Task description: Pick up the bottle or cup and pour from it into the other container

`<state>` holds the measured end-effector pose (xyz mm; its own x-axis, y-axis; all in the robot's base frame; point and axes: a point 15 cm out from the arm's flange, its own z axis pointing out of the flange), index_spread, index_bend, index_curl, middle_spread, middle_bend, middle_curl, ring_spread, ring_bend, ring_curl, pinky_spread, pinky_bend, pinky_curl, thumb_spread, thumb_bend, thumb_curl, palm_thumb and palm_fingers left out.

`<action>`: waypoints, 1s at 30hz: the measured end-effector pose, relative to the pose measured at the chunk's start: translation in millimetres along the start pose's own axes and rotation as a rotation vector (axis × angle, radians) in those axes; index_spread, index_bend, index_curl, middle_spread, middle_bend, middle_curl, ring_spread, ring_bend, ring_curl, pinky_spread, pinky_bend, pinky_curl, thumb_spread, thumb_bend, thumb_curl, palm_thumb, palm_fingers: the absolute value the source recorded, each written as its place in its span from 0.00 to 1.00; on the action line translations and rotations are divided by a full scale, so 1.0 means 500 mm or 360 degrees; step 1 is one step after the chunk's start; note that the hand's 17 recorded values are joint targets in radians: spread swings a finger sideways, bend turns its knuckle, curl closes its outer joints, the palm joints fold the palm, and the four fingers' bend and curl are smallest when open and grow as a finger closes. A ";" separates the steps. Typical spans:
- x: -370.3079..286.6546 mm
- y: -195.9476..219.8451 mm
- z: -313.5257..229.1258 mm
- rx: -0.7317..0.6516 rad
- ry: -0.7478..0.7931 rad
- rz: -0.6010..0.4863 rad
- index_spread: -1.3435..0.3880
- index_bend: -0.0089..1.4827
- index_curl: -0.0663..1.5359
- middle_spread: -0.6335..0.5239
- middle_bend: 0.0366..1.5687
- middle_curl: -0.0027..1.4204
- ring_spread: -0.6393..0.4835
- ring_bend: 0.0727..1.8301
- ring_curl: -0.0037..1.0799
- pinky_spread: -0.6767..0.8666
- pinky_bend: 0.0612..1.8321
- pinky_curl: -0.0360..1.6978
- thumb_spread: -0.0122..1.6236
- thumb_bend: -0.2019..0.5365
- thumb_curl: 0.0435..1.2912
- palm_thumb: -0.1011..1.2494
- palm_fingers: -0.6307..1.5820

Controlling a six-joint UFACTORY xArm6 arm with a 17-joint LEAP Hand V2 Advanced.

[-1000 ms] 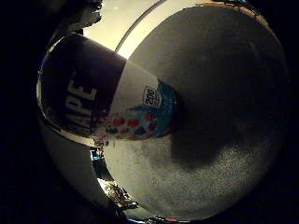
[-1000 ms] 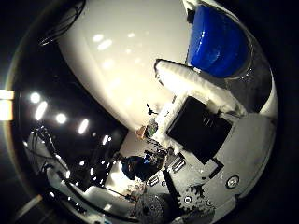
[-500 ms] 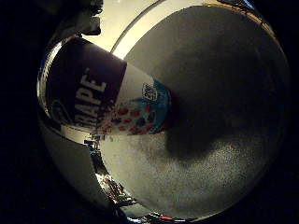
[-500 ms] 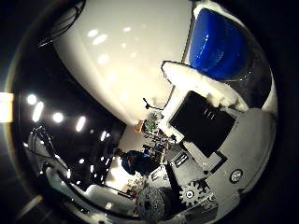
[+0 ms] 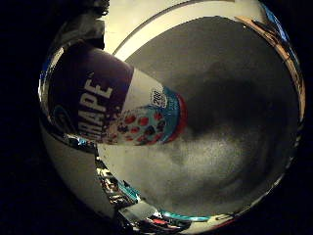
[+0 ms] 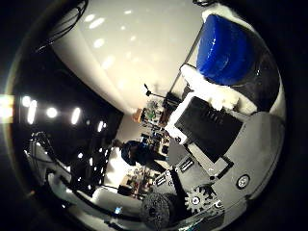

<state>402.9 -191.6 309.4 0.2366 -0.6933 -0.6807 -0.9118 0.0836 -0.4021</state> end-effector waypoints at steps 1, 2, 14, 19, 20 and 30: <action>-0.022 0.001 0.005 -0.0047 0.0031 -0.0028 0.67 0.78 0.51 0.48 0.86 0.46 0.43 0.79 0.53 0.32 0.79 0.40 0.33 0.25 0.67 0.88 0.82; -0.043 0.000 0.007 -0.0082 0.0061 -0.0054 0.68 0.78 0.51 0.48 0.86 0.46 0.43 0.79 0.53 0.32 0.79 0.40 0.33 0.25 0.67 0.88 0.82; -0.298 0.003 0.082 -0.0534 0.0465 -0.0456 0.67 0.79 0.50 0.48 0.87 0.45 0.43 0.80 0.54 0.32 0.75 0.46 0.33 0.25 0.72 0.87 0.82; -0.373 0.035 0.131 -0.0709 0.0677 -0.0573 0.67 0.79 0.50 0.48 0.87 0.45 0.43 0.79 0.54 0.32 0.74 0.49 0.33 0.25 0.73 0.87 0.82; -0.385 0.038 0.140 -0.0738 0.0717 -0.0596 0.67 0.79 0.50 0.48 0.87 0.45 0.43 0.79 0.54 0.32 0.73 0.49 0.33 0.25 0.73 0.87 0.82; -0.471 0.073 0.248 -0.1030 0.1198 -0.0815 0.67 0.79 0.50 0.48 0.87 0.45 0.43 0.79 0.54 0.31 0.71 0.52 0.32 0.25 0.74 0.86 0.82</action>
<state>355.7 63.5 378.9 0.5707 -0.8142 0.1065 -0.8197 -0.5726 0.0150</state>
